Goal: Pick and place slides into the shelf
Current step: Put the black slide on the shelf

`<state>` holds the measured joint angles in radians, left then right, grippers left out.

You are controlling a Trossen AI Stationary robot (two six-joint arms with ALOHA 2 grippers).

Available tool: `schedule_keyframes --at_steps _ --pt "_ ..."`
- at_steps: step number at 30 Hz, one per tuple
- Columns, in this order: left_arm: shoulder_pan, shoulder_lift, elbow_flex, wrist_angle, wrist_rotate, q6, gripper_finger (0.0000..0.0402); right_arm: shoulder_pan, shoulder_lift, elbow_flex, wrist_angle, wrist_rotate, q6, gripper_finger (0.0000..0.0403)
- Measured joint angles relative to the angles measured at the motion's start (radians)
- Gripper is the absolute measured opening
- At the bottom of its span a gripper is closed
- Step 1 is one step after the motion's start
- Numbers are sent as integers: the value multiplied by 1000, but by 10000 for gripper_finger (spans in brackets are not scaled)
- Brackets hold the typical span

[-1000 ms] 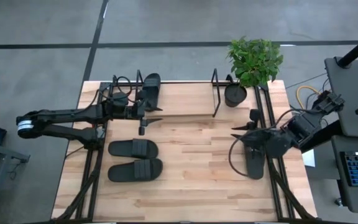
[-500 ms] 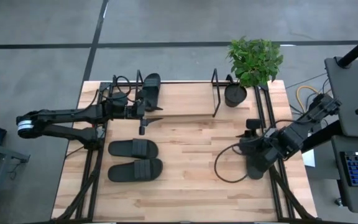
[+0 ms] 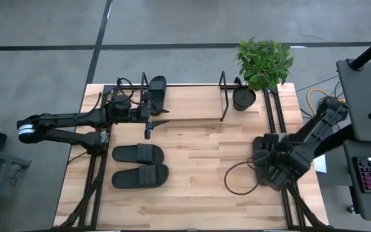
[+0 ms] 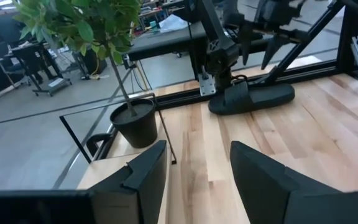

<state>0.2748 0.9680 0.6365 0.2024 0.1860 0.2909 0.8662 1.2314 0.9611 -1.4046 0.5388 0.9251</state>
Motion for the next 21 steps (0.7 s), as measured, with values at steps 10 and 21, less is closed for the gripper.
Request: schedule_keyframes --at_steps 10,21 --pt "0 0 0 3 0 0 163 129 0 -159 105 -4 142 183" --pt "0 0 -2 -1 0 0 163 137 2 -281 154 -125 245 182"
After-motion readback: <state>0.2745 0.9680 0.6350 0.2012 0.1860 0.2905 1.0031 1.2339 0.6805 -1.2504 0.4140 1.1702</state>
